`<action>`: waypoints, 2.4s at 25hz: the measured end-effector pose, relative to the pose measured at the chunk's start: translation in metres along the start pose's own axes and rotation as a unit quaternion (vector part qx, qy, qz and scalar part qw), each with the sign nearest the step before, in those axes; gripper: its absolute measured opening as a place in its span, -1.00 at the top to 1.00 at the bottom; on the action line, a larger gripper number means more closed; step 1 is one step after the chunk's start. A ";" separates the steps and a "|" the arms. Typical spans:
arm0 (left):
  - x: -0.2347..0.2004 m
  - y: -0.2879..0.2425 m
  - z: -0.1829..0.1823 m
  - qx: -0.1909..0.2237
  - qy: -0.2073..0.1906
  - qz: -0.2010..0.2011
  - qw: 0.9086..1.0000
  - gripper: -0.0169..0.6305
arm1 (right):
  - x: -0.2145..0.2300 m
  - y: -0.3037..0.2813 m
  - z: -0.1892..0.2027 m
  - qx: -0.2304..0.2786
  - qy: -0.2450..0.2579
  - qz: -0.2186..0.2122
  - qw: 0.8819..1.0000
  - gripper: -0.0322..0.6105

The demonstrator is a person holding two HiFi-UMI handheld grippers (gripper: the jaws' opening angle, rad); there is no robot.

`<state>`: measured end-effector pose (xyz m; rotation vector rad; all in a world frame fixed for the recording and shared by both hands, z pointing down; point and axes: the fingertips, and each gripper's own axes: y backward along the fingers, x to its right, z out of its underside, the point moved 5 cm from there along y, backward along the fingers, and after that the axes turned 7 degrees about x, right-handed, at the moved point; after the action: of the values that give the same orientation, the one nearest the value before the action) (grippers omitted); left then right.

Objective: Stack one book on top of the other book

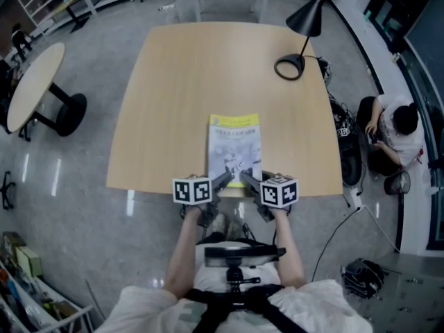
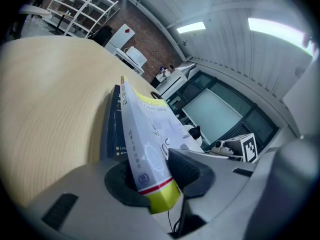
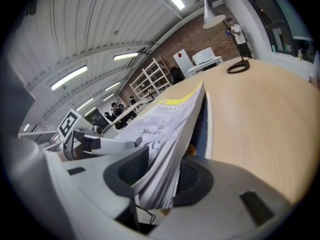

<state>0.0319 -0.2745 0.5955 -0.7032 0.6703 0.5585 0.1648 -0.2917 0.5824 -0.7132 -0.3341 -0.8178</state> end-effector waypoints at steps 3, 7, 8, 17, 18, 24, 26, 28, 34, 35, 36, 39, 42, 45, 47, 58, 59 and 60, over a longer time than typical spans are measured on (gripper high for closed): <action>-0.002 0.000 -0.002 -0.006 -0.005 0.001 1.000 0.62 | 0.001 -0.004 0.001 -0.003 -0.007 0.002 1.000 0.48; -0.005 -0.001 -0.001 -0.011 -0.006 0.000 1.000 0.62 | 0.002 -0.006 0.001 -0.007 -0.013 0.017 1.000 0.48; -0.005 -0.002 -0.001 -0.012 -0.007 -0.001 1.000 0.62 | 0.003 -0.006 0.001 -0.008 -0.020 0.017 1.000 0.48; -0.006 -0.005 -0.004 -0.015 -0.015 -0.007 1.000 0.62 | 0.009 -0.006 -0.003 -0.015 0.027 0.088 0.996 0.19; -0.007 -0.004 -0.004 -0.015 -0.015 -0.009 1.000 0.62 | 0.009 -0.006 -0.003 -0.017 0.037 0.097 0.994 0.12; -0.008 -0.004 -0.003 -0.018 -0.038 -0.024 0.999 0.62 | 0.017 0.002 -0.008 -0.008 0.088 0.144 0.986 -0.14; -0.008 -0.004 -0.004 -0.018 -0.042 -0.028 0.999 0.62 | 0.019 0.011 -0.022 0.023 0.089 0.155 0.984 -0.14; -0.009 -0.003 -0.004 -0.016 -0.041 -0.031 0.999 0.62 | 0.015 0.017 -0.037 0.063 0.059 0.143 0.986 -0.14; -0.009 -0.005 -0.003 -0.015 -0.042 -0.035 0.998 0.62 | -0.011 0.004 -0.037 0.097 -0.038 0.064 0.993 0.11; -0.009 -0.005 -0.004 -0.015 -0.043 -0.035 0.998 0.62 | -0.014 0.001 -0.034 0.089 -0.040 0.066 0.993 0.27; -0.009 -0.005 -0.004 -0.016 -0.043 -0.035 0.998 0.62 | -0.015 -0.002 -0.031 0.077 -0.033 0.080 0.993 0.43; -0.009 -0.005 -0.003 -0.015 -0.043 -0.037 0.998 0.62 | -0.013 -0.006 -0.021 0.038 0.011 0.137 0.990 0.83; -0.008 -0.007 -0.002 -0.012 -0.046 -0.042 0.998 0.62 | -0.007 -0.010 -0.008 0.007 0.032 0.161 0.986 0.90; -0.006 -0.007 0.000 -0.009 -0.059 -0.051 0.997 0.60 | -0.002 -0.010 -0.003 -0.001 0.035 0.165 0.986 0.90; -0.007 -0.007 -0.001 -0.012 -0.063 -0.056 0.996 0.59 | -0.003 -0.011 -0.004 -0.005 0.038 0.164 0.986 0.91; -0.006 -0.003 -0.004 -0.012 -0.151 -0.120 0.981 0.35 | -0.003 -0.011 -0.005 -0.003 0.038 0.160 0.986 0.91; -0.008 -0.003 -0.005 -0.012 -0.160 -0.130 0.979 0.31 | -0.003 -0.011 -0.005 -0.004 0.040 0.161 0.986 0.91; -0.012 -0.002 -0.005 -0.013 -0.168 -0.143 0.975 0.23 | -0.003 -0.012 -0.005 -0.005 0.042 0.161 0.986 0.91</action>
<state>0.0232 -0.2820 0.6019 -0.6947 0.2401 0.4076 0.1537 -0.2990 0.5826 -0.7175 -0.1337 -0.5399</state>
